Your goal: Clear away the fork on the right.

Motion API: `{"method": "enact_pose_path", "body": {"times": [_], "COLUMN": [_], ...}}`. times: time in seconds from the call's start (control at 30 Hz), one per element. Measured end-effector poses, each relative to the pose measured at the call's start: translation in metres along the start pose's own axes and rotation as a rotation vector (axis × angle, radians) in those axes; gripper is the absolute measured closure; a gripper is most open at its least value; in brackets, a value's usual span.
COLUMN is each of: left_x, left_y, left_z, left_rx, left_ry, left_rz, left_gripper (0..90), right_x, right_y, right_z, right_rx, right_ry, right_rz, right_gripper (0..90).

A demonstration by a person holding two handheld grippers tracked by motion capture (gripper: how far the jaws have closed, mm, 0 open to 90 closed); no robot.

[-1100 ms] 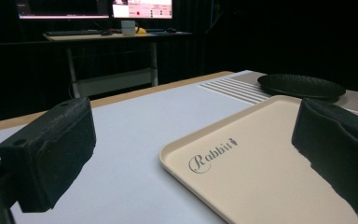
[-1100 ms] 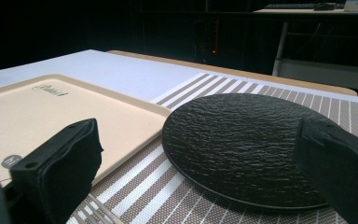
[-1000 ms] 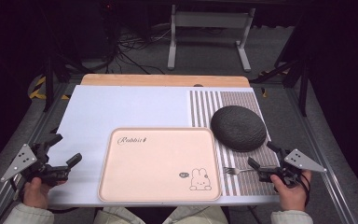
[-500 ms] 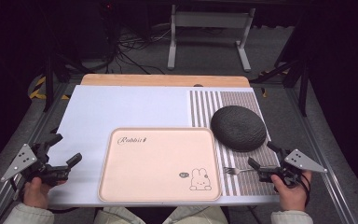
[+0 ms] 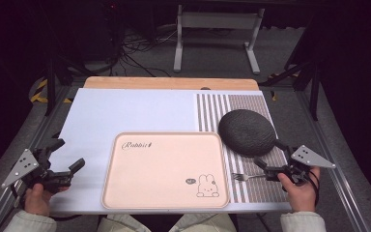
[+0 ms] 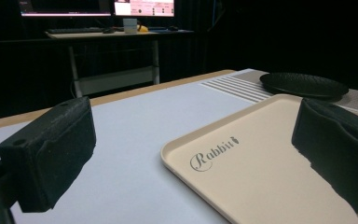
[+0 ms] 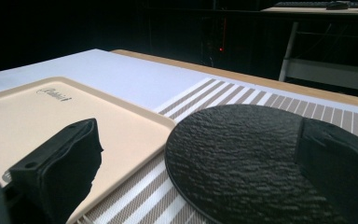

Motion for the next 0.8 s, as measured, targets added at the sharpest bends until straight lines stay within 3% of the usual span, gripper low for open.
{"method": "enact_pose_path", "body": {"times": [0.4,0.57,0.6,0.73,0.8], "left_x": [0.0,0.0,0.0,0.0,0.0], "left_y": [0.0,0.0,0.0,0.0,0.0], "left_z": [0.0,0.0,0.0,0.0,0.0], "left_rx": [-0.005,-0.005,-0.005,-0.004,-0.004], "left_ry": [-0.002,-0.003,-0.003,-0.002,-0.002], "left_rz": [-0.003,-0.004,-0.003,-0.004,-0.004], "left_gripper": [0.4,0.4,0.4,0.4,0.4], "right_x": [0.021,0.028,0.031,0.033,0.034], "right_y": [-0.015,-0.02,-0.02,-0.022,-0.025], "right_z": [0.003,0.004,0.007,0.009,0.01], "right_rx": [-0.024,0.002,-0.018,-0.049,-0.082], "right_ry": [-0.03,-0.038,-0.049,-0.055,-0.054], "right_rz": [0.031,0.043,0.079,0.129,0.189], "right_gripper": [1.6,1.3,1.4,1.4,2.3]}}
Point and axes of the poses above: each handheld gripper's, and its own axes: x roughly forward along the jaws, y roughly out of its underside, z roughly to its left, the point moved 8 cm from there along x, roughly forward along the jaws, and after that the axes turned 7 degrees about x, right-handed, at the moved point
